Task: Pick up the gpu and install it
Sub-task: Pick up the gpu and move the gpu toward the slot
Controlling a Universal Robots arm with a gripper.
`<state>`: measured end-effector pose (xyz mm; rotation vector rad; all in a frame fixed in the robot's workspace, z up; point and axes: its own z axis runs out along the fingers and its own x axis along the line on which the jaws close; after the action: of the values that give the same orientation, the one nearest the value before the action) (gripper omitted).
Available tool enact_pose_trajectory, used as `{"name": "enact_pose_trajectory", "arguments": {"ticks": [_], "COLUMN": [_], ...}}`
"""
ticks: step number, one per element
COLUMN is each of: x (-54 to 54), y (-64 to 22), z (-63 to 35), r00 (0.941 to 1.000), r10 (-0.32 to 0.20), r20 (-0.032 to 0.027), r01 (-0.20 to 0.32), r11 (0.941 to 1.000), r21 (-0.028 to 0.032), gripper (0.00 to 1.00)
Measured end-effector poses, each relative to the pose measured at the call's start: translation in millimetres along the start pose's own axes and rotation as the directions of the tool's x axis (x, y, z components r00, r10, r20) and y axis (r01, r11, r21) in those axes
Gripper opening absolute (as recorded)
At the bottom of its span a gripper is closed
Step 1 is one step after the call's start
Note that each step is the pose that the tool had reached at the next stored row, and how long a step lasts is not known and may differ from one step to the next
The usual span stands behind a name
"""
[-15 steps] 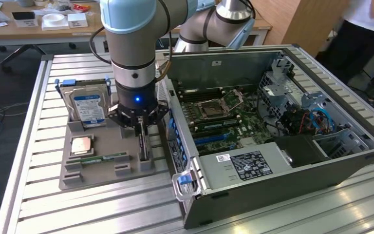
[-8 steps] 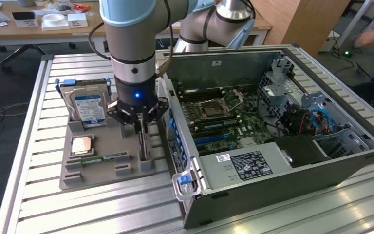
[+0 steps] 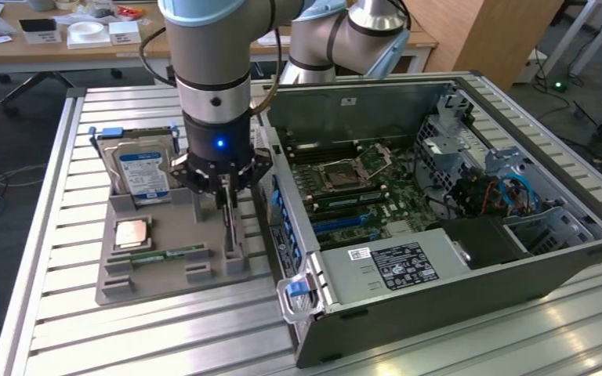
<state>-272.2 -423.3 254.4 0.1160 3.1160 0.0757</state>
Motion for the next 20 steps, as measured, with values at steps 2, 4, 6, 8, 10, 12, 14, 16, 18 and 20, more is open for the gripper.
{"name": "enact_pose_trajectory", "arguments": {"ticks": [2, 4, 6, 8, 10, 12, 14, 16, 18, 20], "x": [0.0, -0.2, -0.3, -0.5, -0.7, -0.9, -1.1, -1.3, -1.4, -1.7], "y": [0.1, 0.4, 0.8, 1.2, 1.7, 2.1, 2.6, 3.0, 3.5, 3.9], "z": [-2.7, -8.7, -16.5, -25.7, -34.7, -43.5, -52.9, -61.8, -70.9, -80.2], "r00": [1.0, 1.0, 1.0, 1.0, 1.0, 1.0, 1.0, 1.0, 1.0, 1.0], "r10": [0.0, 0.0, 0.0, 0.0, 0.0, 0.0, 0.0, 0.0, 0.0, 0.0], "r20": [-0.0003, -0.0004, -0.0004, -0.0005, -0.0005, -0.0006, -0.0006, -0.0005, -0.0006, -0.0005], "r01": [0.0, 0.0, 0.0, 0.0, 0.0, 0.0, 0.0, 0.0, 0.0, 0.0], "r11": [1.0, 1.0, 1.0, 1.0, 1.0, 1.0, 1.0, 1.0, 1.0, 1.0], "r21": [-0.0005, -0.0017, -0.0028, -0.0037, -0.0042, -0.0044, -0.0046, -0.0047, -0.0046, -0.0046], "gripper": [0.26, 0.26, 0.26, 0.26, 0.26, 0.26, 0.26, 0.26, 0.26, 0.26]}}
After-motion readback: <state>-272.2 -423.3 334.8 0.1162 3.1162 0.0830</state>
